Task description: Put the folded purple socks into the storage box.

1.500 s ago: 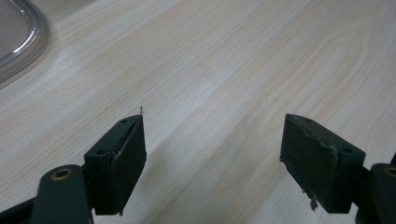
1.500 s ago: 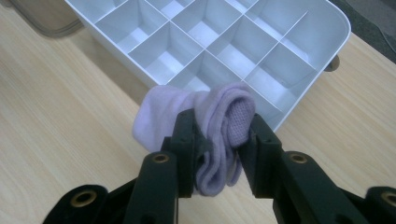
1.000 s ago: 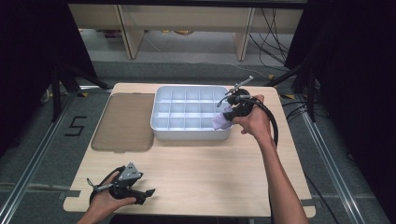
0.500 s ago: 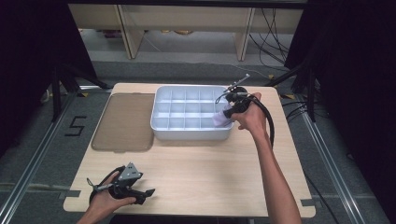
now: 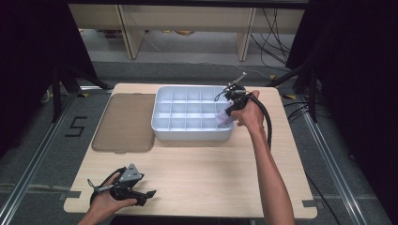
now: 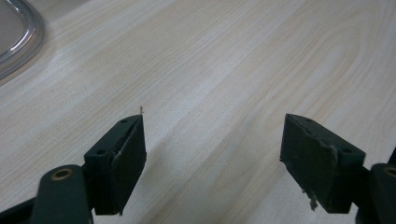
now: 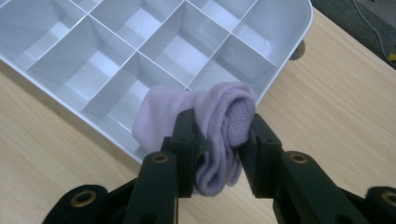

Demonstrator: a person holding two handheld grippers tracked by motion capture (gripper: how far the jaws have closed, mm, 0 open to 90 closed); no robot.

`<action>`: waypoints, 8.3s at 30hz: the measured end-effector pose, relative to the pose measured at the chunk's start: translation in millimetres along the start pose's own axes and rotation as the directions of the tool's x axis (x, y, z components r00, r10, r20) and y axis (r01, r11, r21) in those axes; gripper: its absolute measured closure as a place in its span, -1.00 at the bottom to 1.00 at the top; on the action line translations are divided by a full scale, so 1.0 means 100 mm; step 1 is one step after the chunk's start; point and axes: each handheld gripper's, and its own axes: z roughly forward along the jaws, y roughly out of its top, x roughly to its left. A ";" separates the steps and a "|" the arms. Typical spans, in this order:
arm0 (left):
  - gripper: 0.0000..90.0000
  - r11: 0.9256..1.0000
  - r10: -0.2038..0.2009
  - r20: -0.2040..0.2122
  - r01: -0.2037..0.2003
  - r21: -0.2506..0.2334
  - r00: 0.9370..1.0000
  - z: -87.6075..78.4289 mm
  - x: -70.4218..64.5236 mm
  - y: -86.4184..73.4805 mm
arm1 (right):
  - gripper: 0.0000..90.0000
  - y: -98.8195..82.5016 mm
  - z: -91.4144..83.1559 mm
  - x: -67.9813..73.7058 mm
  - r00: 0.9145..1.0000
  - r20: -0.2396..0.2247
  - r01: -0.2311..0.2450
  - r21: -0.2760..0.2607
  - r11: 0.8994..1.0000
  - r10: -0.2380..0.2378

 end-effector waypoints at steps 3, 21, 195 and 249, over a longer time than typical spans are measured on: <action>-0.52 1.000 0.003 0.001 -0.003 0.002 1.000 0.00 0.00 0.00 | 0.54 0.02 0.05 -0.01 1.000 0.007 -0.007 0.013 1.000 0.007; -0.52 1.000 -0.005 0.005 0.005 0.007 1.000 0.01 -0.01 0.00 | 0.54 0.07 0.32 0.01 0.999 0.038 -0.009 0.078 0.997 0.006; -0.50 1.000 0.006 0.013 -0.006 0.009 1.000 0.04 -0.03 -0.01 | -0.18 -0.58 0.13 0.20 0.979 -0.181 -0.129 -0.195 0.972 0.093; -0.51 0.999 0.034 0.001 -0.034 -0.008 0.999 0.03 0.00 -0.01 | -0.46 -1.04 0.07 0.81 0.974 -0.228 -0.074 -0.295 0.953 0.005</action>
